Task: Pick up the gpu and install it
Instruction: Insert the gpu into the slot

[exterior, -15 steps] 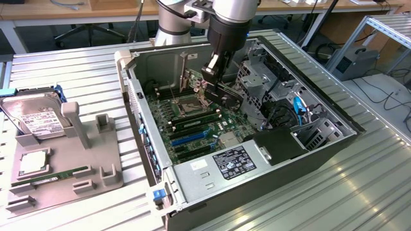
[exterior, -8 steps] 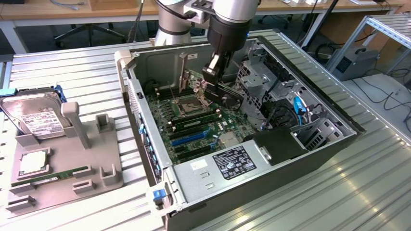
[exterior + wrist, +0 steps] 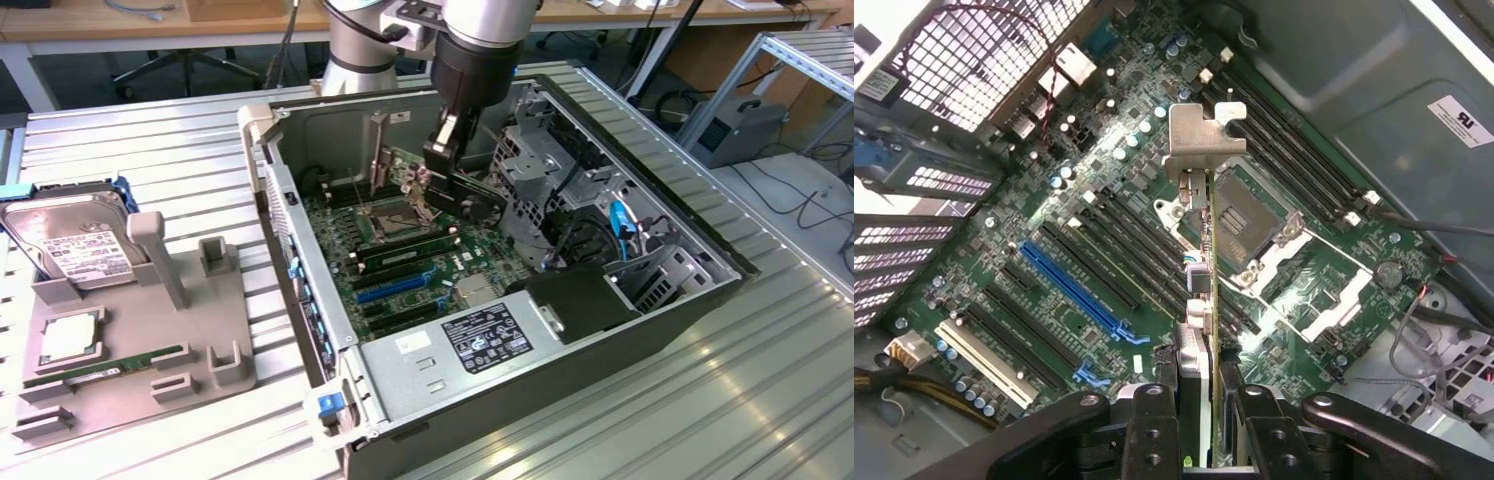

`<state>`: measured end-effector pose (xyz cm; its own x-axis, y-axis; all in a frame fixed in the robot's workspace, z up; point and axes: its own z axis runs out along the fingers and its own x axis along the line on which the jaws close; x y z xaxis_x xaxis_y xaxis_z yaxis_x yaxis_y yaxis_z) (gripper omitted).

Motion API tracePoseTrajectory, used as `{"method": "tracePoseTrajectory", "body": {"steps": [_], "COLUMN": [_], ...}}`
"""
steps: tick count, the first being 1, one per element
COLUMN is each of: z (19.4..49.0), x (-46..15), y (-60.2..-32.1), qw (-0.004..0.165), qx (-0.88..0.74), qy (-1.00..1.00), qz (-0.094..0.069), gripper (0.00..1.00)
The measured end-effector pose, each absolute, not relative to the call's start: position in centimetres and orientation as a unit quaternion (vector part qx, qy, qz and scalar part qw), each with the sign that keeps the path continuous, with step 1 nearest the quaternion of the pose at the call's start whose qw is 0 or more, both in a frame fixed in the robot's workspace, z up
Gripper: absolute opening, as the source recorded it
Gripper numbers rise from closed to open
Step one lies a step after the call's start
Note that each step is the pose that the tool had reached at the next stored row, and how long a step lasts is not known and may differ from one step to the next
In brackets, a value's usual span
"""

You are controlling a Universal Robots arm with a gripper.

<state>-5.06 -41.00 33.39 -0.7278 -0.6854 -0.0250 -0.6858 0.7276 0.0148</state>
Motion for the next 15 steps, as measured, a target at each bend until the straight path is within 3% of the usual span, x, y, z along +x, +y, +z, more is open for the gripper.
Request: {"method": "tracePoseTrajectory", "body": {"steps": [15], "z": [33.37], "x": [-5.05], "y": [-41.0], "qw": [0.008], "qx": [-0.409], "qy": [0.912], "qz": [0.011], "gripper": [0.27]}}
